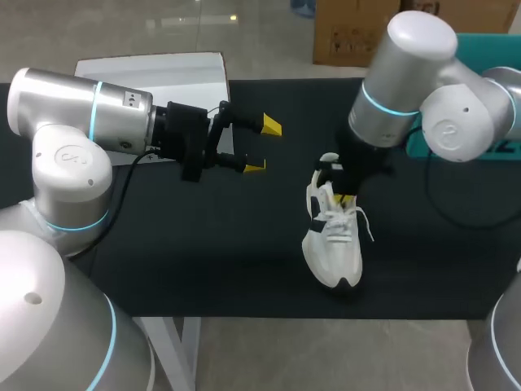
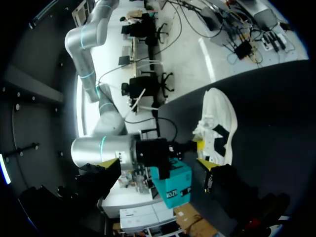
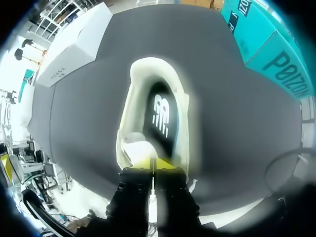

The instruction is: Take the shoe out of the shoebox, open the shoe tongue, remove and reinsert the insole, then place the shoe into the shoebox

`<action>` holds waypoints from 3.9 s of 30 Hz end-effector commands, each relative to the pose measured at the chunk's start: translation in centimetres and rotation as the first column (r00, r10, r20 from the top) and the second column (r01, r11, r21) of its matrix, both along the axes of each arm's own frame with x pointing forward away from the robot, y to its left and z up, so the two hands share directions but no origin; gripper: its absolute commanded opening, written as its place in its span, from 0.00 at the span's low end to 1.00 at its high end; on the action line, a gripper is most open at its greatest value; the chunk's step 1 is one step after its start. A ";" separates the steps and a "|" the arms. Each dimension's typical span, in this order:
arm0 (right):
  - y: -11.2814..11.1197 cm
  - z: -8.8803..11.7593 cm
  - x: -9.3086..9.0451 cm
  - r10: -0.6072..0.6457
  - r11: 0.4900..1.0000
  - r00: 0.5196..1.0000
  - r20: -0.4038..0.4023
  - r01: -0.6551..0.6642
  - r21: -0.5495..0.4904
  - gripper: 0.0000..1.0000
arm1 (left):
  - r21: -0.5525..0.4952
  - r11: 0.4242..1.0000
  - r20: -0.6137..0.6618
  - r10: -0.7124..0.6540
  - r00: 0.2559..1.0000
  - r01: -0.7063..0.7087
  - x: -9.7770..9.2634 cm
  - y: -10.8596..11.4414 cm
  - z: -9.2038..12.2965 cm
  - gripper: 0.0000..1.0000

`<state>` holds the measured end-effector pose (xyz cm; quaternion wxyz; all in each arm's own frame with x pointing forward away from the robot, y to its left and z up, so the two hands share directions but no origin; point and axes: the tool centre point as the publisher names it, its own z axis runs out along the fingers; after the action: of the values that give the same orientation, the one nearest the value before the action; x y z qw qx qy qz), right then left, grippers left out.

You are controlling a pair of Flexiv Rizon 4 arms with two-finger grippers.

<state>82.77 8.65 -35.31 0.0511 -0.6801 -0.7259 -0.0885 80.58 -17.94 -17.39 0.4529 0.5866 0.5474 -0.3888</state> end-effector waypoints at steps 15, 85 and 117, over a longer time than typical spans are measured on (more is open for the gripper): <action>-2.3 4.8 -2.9 0.423 0.903 0.906 -0.028 -0.424 -0.077 0.00 | 0.005 1.000 0.001 0.000 1.000 0.000 0.0 0.0 0.0 1.00; -0.9 5.8 5.2 0.982 0.188 0.174 0.074 -0.932 -0.310 1.00 | 0.005 1.000 0.001 0.000 1.000 0.000 0.0 0.0 0.0 1.00; -1.8 -0.1 11.9 0.989 0.144 0.130 0.076 -0.959 -0.244 1.00 | 0.005 1.000 0.001 0.000 1.000 0.000 0.0 0.0 0.0 1.00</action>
<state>94.27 6.83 -34.68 -0.0329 -0.0318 -0.9974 -0.0550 80.58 -17.94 -17.39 0.4529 0.5866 0.5474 -0.3888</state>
